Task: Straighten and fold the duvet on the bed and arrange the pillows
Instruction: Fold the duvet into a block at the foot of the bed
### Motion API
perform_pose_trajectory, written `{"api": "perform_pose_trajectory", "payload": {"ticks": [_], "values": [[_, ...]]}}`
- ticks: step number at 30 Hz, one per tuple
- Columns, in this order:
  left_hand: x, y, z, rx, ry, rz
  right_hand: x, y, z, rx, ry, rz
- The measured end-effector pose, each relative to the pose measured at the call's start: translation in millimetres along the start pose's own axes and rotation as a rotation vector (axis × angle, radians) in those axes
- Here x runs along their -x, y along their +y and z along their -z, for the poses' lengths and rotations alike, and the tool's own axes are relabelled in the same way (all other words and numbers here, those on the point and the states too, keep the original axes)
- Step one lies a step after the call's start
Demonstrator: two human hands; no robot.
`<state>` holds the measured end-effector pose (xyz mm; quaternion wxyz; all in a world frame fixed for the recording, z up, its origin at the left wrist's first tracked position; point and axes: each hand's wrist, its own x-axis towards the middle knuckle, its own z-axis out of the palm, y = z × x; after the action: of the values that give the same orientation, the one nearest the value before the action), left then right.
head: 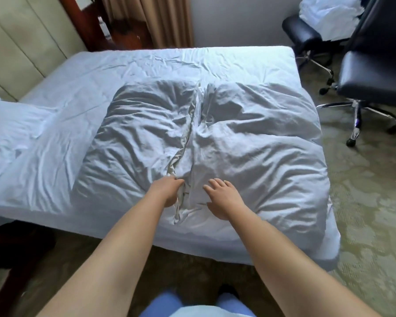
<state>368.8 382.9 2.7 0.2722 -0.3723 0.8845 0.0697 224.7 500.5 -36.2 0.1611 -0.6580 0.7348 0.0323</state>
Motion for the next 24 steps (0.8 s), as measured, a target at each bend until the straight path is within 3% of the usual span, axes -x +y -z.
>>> {"api": "perform_pose_trajectory", "payload": {"ticks": [9,24], "values": [[-39,-123,21,0.069,0.093,0.12,-120,-59,53,0.004,0.075,0.057],[-201,-345,6,0.274,0.152,0.052,-366,-180,63,0.0,-0.004,-0.038]]}}
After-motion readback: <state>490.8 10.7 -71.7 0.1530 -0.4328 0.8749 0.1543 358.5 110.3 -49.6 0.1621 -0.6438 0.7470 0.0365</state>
